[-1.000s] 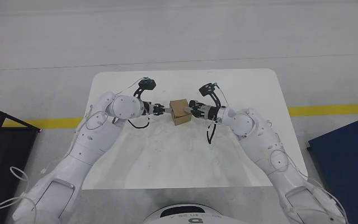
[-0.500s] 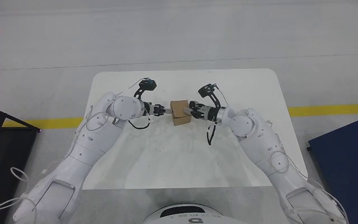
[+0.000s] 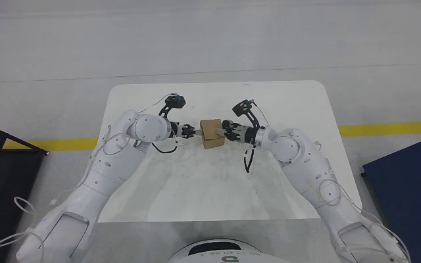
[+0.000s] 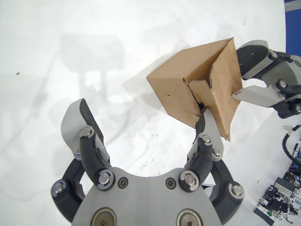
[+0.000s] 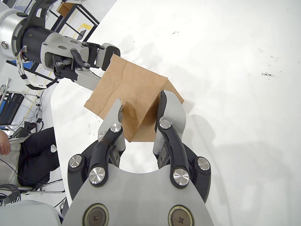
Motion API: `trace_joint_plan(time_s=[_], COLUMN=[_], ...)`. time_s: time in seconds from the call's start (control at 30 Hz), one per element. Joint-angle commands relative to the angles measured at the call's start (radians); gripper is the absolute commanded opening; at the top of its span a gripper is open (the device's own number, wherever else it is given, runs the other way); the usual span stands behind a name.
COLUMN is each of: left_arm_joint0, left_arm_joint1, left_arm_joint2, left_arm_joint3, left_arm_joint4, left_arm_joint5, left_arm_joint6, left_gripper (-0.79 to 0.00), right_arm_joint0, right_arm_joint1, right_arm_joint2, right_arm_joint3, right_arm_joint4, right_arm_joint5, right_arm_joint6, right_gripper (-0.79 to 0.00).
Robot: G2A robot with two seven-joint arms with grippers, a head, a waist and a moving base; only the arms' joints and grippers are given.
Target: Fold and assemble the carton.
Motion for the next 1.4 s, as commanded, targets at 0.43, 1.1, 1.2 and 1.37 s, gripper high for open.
trace_joint_plan(time_s=[0.43, 1.1, 1.2, 1.37], left_arm_joint0=[0.028, 0.013, 0.011, 0.008], left_arm_joint1=[0.016, -0.001, -0.001, -0.001], left_arm_joint2=[-0.059, -0.005, -0.009, -0.019], left_arm_joint3=[-0.028, -0.026, -0.021, -0.023], left_arm_joint4=[0.011, 0.07, 0.074, 0.065], left_arm_joint5=[0.009, 0.04, 0.032, 0.025], left_arm_joint6=[-0.003, 0.033, 0.031, 0.027], left_gripper=[0.0, 0.0, 0.0, 0.0], right_arm_joint0=[0.01, 0.007, 0.009, 0.007], right_arm_joint1=[0.0, 0.005, 0.006, 0.009], right_arm_joint2=[-0.018, -0.016, -0.015, -0.005], right_arm_joint3=[0.002, -0.014, -0.017, -0.027], right_arm_joint4=[-0.016, -0.012, -0.009, -0.012], right_arm_joint5=[0.006, 0.001, -0.002, -0.002], right_arm_joint6=[0.004, 0.006, 0.005, -0.001], right_gripper=[-0.493, -0.493, -0.489, -0.486])
